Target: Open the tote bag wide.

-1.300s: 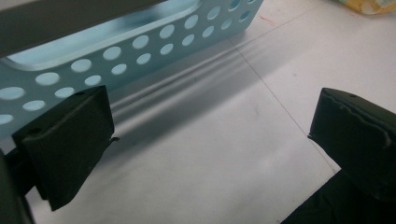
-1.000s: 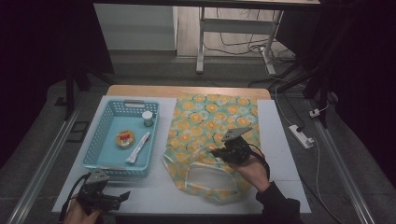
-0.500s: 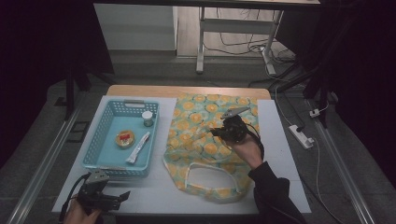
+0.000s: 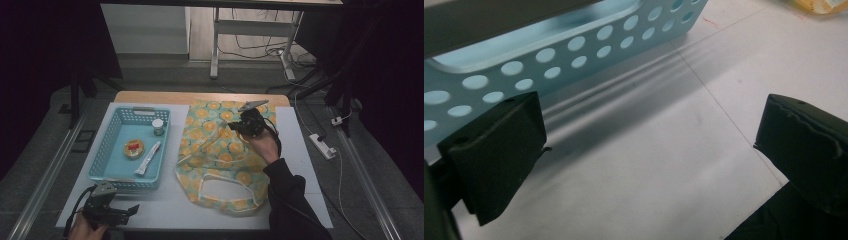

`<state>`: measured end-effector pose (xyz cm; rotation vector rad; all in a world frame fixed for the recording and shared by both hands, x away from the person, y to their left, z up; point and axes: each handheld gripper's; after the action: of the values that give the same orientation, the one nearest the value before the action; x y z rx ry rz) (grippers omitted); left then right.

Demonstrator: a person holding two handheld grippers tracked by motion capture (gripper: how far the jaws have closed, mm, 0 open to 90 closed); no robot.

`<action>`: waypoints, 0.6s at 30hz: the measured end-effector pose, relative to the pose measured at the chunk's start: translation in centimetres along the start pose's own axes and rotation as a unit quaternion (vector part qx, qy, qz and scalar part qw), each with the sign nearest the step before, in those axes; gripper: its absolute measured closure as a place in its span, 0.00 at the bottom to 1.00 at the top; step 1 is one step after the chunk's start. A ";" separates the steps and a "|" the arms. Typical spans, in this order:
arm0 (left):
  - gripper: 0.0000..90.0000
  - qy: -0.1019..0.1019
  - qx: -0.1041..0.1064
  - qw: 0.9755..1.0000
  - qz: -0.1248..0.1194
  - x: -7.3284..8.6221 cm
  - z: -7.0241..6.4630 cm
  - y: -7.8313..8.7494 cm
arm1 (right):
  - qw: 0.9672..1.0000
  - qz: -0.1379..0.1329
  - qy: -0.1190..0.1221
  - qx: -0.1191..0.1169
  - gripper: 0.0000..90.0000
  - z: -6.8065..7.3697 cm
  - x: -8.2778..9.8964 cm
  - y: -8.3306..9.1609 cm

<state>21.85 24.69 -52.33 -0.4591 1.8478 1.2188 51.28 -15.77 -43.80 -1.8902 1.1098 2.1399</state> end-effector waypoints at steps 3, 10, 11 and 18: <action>0.00 0.000 0.001 1.000 0.000 0.0 0.0 0.0 | 1.000 0.006 0.000 0.007 1.00 -0.5 -0.1 -0.7; 0.00 -0.002 0.002 1.000 0.001 0.0 0.0 0.0 | 0.999 0.030 -0.018 0.029 1.00 -2.3 2.5 -3.4; 0.00 0.000 0.002 1.000 0.001 0.0 0.0 0.0 | 0.999 0.035 -0.025 0.032 1.00 -2.7 3.2 -3.9; 0.00 -0.005 0.002 1.000 0.004 0.0 -0.1 -0.1 | 0.998 0.049 -0.019 0.037 1.00 -3.1 4.7 -4.5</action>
<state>21.88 24.55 -52.34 -0.4427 1.8464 1.2202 54.99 -15.98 -49.96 -1.7919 1.2811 2.1415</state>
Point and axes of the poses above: each handheld gripper's, and its own axes: y roughly backward along the jaws, x roughly out of its underside, z roughly to its left, and after that the axes turned 15 degrees about -z, right-handed
